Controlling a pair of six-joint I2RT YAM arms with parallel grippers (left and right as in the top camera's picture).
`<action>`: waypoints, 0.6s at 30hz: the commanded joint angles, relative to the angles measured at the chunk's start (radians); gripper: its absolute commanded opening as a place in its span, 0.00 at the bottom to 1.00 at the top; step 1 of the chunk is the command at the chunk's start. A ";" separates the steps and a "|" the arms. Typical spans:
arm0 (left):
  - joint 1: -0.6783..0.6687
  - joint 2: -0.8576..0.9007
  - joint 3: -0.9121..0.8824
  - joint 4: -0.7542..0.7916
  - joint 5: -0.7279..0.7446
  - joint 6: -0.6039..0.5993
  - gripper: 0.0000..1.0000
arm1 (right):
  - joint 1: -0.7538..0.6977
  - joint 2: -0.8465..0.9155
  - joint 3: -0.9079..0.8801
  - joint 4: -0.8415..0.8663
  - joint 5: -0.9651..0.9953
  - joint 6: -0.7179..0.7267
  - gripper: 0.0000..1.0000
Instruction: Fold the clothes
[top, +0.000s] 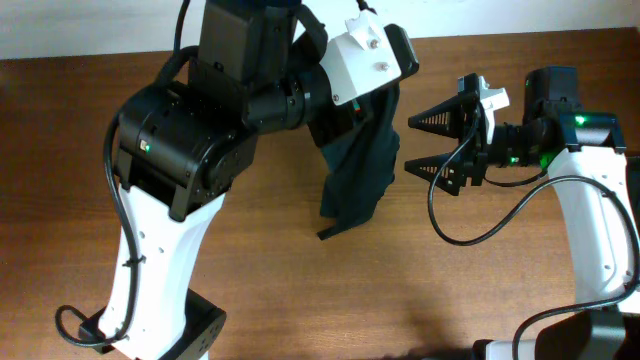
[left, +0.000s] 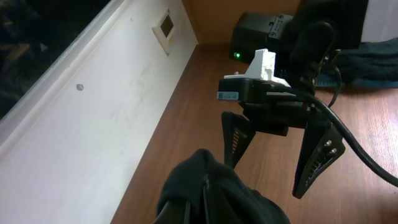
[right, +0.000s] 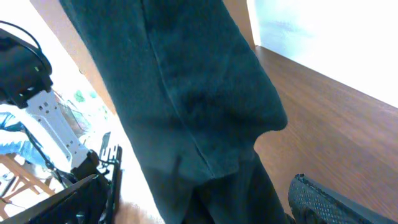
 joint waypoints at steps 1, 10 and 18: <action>0.005 -0.019 0.013 0.001 0.018 0.012 0.00 | 0.037 -0.022 0.024 0.001 -0.057 -0.014 0.97; 0.005 -0.019 0.013 0.000 0.019 0.011 0.00 | 0.111 -0.022 0.024 0.053 -0.042 -0.014 0.75; 0.005 -0.019 0.013 0.000 0.018 0.012 0.00 | 0.109 -0.022 0.024 0.052 -0.042 0.015 0.04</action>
